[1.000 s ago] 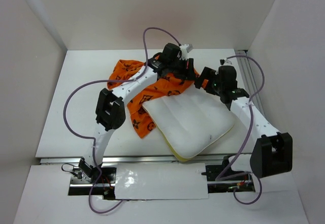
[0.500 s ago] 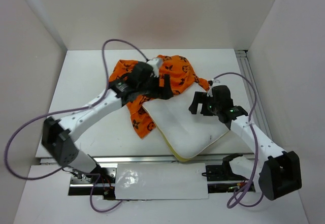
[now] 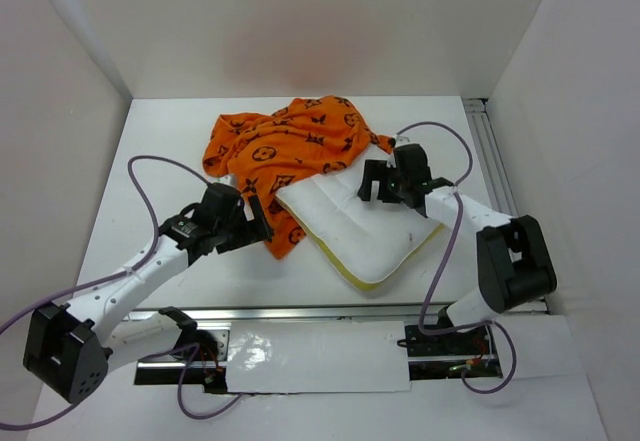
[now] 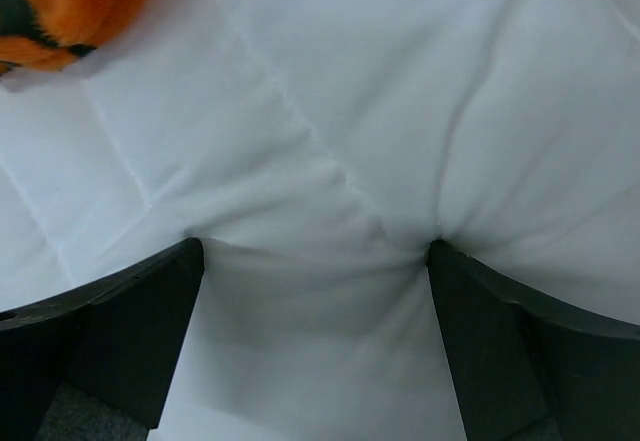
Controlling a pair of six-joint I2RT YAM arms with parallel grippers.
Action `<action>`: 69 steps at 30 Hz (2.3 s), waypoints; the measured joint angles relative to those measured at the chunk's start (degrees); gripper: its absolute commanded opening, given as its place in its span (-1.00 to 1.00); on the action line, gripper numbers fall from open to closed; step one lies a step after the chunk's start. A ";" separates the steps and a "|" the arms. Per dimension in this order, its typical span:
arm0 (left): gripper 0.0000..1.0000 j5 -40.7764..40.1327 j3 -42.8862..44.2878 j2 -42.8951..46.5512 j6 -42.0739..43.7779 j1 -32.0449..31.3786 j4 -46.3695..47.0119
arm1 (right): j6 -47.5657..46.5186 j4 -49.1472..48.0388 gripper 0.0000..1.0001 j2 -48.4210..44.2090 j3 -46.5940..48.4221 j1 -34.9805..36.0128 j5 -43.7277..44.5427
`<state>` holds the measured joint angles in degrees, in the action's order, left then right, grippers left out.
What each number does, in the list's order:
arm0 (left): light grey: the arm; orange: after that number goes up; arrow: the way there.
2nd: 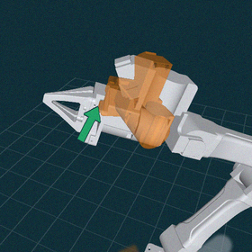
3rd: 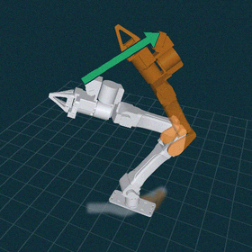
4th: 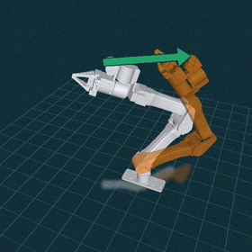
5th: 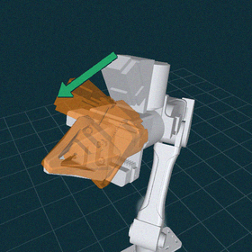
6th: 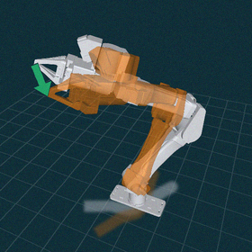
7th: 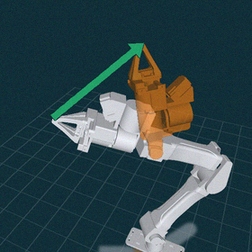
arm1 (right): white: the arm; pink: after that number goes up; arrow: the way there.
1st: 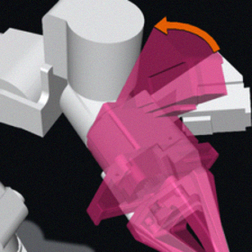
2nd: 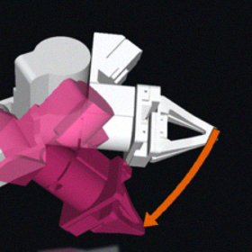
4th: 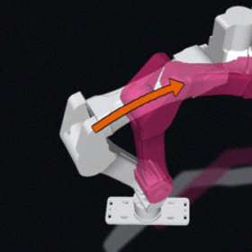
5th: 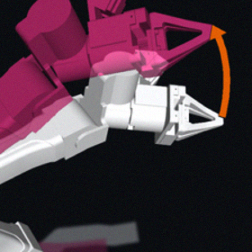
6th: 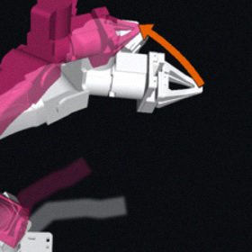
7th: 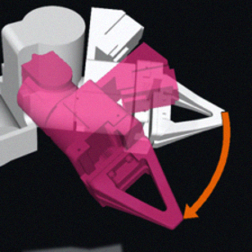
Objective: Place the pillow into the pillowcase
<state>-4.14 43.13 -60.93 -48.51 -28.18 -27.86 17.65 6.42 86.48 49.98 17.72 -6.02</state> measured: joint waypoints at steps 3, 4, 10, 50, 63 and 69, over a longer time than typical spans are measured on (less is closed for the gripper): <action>0.98 -0.11 -1.25 0.13 -1.07 0.87 -0.39 | -3.13 0.61 1.00 -0.96 2.71 1.92 3.32; 0.98 -0.11 -1.60 0.13 -1.25 1.25 -0.17 | -4.70 1.57 1.00 -1.81 3.15 2.93 4.70; 0.93 2.32 -3.43 -3.74 -1.29 4.28 6.43 | -10.40 9.38 1.00 -11.21 5.57 15.67 12.02; -1.00 -1.46 13.66 -7.58 5.07 -21.97 12.81 | -15.58 1.05 -1.00 1.29 16.44 31.74 24.74; -1.00 -3.15 17.20 -7.87 6.51 -35.47 8.00 | -7.74 -15.21 -1.00 2.03 12.09 28.57 25.83; -0.72 -3.15 15.93 -9.60 4.70 -36.96 7.19 | -4.70 -17.46 -0.29 -0.37 4.81 27.67 15.65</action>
<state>-7.29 59.07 -70.52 -43.81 -65.14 -20.67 12.95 -11.05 86.11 54.78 45.39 9.63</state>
